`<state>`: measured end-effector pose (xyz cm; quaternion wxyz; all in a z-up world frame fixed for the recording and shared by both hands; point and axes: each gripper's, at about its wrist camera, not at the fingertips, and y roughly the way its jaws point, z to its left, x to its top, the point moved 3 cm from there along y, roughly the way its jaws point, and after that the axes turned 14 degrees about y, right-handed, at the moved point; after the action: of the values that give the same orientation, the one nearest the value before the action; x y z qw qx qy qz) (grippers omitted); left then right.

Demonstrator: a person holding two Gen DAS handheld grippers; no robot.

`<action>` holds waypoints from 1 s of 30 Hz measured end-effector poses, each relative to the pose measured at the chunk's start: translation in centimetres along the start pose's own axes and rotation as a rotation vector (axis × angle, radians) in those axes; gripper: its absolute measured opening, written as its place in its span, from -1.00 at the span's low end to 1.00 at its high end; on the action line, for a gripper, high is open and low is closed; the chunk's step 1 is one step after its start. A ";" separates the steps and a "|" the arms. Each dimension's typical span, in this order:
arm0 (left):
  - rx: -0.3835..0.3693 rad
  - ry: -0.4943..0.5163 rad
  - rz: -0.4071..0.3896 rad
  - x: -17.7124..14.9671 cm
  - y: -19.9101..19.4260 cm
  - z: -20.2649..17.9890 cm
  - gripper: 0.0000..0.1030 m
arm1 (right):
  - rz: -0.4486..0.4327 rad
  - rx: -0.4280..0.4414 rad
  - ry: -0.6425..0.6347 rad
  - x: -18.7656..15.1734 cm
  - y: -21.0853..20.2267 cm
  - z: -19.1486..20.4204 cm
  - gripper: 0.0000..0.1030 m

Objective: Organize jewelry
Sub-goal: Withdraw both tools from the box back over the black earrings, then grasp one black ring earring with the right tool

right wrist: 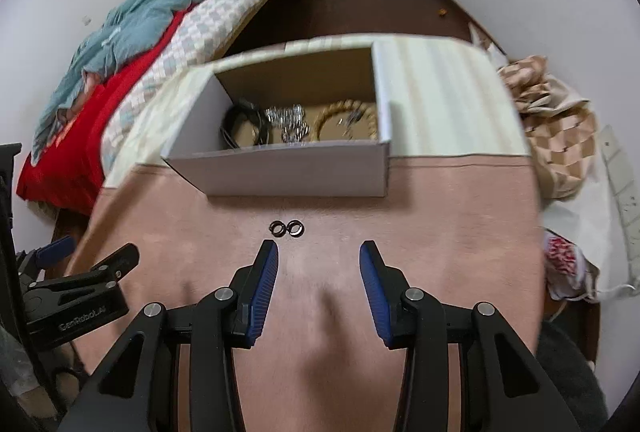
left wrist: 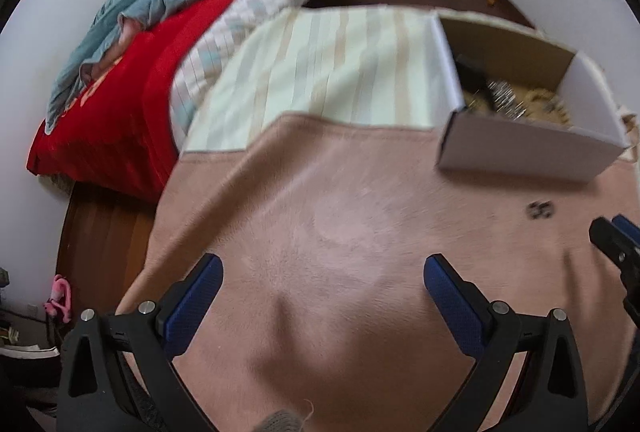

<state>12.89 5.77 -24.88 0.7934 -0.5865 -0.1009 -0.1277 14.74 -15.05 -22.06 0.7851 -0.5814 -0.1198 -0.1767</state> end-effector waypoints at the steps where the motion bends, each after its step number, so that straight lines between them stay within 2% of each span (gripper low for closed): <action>1: -0.002 0.000 0.010 -0.1 0.6 0.0 0.99 | 0.008 0.000 -0.013 -0.1 1.4 0.2 -0.13; 6: -0.014 0.009 0.041 -0.2 2.4 -0.3 0.99 | 0.016 -0.028 -0.085 -0.5 5.1 1.1 -0.13; 13: -0.023 -0.003 0.056 0.0 3.4 0.3 0.99 | -0.038 -0.102 -0.230 -1.1 6.3 3.5 -0.14; 16: -0.018 -0.012 0.056 0.0 3.4 0.5 0.99 | -0.059 -0.105 -0.270 -1.7 6.2 4.5 -0.49; 17: -0.017 -0.015 0.054 0.1 3.3 0.7 0.99 | -0.059 -0.097 -0.281 -1.9 6.3 4.8 -0.79; 19: -0.012 -0.016 0.047 0.2 3.1 0.8 0.99 | -0.074 -0.117 -0.299 -2.2 6.3 5.3 -0.79; 24: -0.017 -0.006 0.010 0.8 1.9 0.2 0.99 | -0.068 -0.071 -0.196 -1.7 5.0 3.9 -0.79; 30: -0.109 0.020 -0.035 2.3 0.7 -3.6 0.99 | -0.087 -0.048 -0.052 -0.6 1.9 0.2 -0.79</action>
<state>15.29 2.35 -25.82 0.7589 -0.6258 -0.0958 -0.1528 14.97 -14.30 -23.91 0.7592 -0.5986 -0.1611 -0.1982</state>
